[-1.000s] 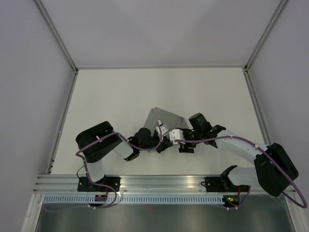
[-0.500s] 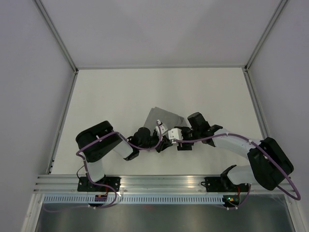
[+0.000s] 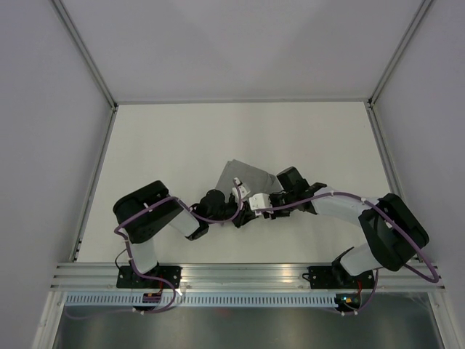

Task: Fold the napkin, place the utensils inside, and roll it up
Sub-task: Roll the napkin at the center of the board.

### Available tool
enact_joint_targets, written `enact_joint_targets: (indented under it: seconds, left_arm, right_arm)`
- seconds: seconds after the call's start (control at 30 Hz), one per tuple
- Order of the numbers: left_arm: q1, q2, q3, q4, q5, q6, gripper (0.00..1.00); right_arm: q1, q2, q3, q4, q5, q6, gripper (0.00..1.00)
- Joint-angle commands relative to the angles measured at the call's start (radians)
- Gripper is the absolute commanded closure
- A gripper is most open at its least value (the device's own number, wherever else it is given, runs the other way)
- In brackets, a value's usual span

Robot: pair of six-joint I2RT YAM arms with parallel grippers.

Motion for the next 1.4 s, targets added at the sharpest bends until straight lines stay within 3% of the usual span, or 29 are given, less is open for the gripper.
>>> enact_joint_targets:
  seconds: [0.0, 0.13, 0.37, 0.47, 0.6, 0.83, 1.03, 1.27, 1.37]
  left_arm:
    - [-0.009, 0.018, 0.000, -0.107, 0.024, 0.046, 0.98]
    - [-0.007, -0.019, 0.002, -0.123, 0.015, 0.069, 0.98]
    - [-0.009, -0.079, -0.006, -0.135, -0.074, 0.048, 0.87]
    - [-0.007, -0.100, -0.001, -0.164, -0.170, 0.008, 0.65]
    - [-0.004, -0.100, 0.006, -0.190, -0.239, -0.012, 0.46]
    - [-0.006, -0.145, -0.007, -0.172, -0.384, -0.020, 0.41]
    - [-0.003, -0.276, -0.020, -0.164, -0.525, -0.006, 0.36]
    - [0.008, -0.425, -0.049, -0.175, -0.640, -0.013, 0.23]
    - [0.014, -0.519, -0.082, -0.158, -0.663, -0.038, 0.24]
  right_arm:
    - [-0.010, 0.031, 0.054, 0.007, 0.005, 0.021, 0.72]
    - [-0.017, 0.055, 0.091, -0.053, 0.011, 0.013, 0.84]
    - [-0.046, 0.046, 0.097, -0.105, 0.012, 0.027, 0.92]
    - [-0.053, 0.054, 0.102, -0.128, 0.015, 0.025, 0.93]
    - [-0.061, 0.062, 0.100, -0.140, 0.020, 0.022, 0.93]
    - [-0.073, 0.083, 0.106, -0.153, 0.023, 0.022, 0.94]
    - [-0.087, 0.155, 0.172, -0.223, 0.009, 0.004, 0.94]
    - [-0.102, 0.276, 0.315, -0.419, -0.026, -0.036, 0.95]
    - [-0.106, 0.342, 0.402, -0.539, -0.044, -0.048, 0.95]
